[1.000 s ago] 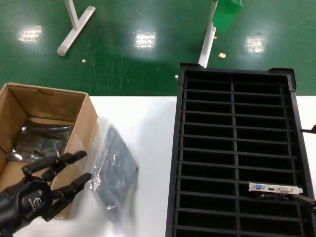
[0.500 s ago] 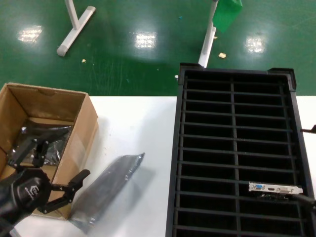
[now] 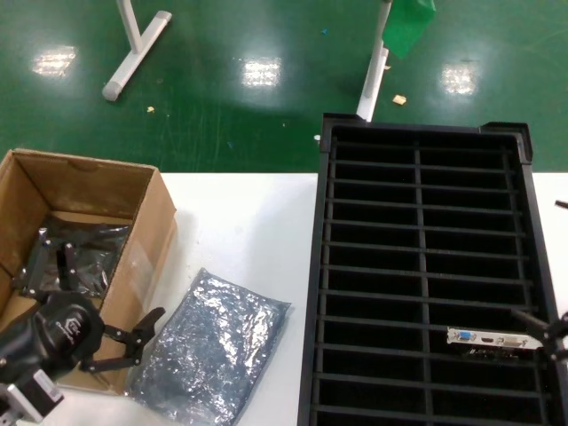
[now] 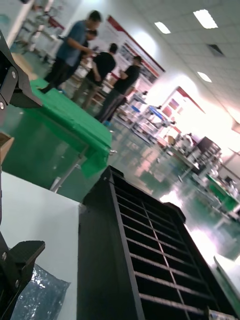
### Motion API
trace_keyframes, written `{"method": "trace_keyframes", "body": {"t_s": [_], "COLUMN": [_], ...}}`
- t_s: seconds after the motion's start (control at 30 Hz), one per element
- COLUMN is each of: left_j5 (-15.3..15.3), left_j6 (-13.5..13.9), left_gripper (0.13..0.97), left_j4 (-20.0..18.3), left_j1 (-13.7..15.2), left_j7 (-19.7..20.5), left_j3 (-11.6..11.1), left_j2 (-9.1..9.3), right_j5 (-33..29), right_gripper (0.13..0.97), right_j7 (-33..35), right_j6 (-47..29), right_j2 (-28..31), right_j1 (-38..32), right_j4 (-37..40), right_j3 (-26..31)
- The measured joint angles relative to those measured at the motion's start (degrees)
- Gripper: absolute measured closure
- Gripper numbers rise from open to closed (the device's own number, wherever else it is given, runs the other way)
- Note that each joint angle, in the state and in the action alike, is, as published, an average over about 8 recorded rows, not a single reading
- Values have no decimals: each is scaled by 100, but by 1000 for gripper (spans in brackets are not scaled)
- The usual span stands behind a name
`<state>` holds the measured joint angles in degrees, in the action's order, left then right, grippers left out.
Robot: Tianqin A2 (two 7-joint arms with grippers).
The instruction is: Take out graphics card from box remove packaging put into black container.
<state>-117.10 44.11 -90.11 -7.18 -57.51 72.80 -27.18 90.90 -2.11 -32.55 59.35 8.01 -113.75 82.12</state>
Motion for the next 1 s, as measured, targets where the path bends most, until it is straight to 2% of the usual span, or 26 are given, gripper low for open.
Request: {"method": "trace_keyframes", "body": {"t_s": [0.33, 1.0], "left_j5": [221, 664], "left_j6": [-699, -2096], "left_gripper": [144, 132], "left_j4": [-25, -74], "left_j1": [113, 341], "left_j7": [911, 2732], "left_j3": [298, 897], "left_j2": [158, 475], "right_j5": [194, 581], "right_gripper": [129, 129], "right_j7": [34, 101], "right_j6": [516, 1547], "right_j2": [-666, -2005], "right_j1": [-127, -381], "right_j4": [350, 1051], "right_j3": [151, 455]}}
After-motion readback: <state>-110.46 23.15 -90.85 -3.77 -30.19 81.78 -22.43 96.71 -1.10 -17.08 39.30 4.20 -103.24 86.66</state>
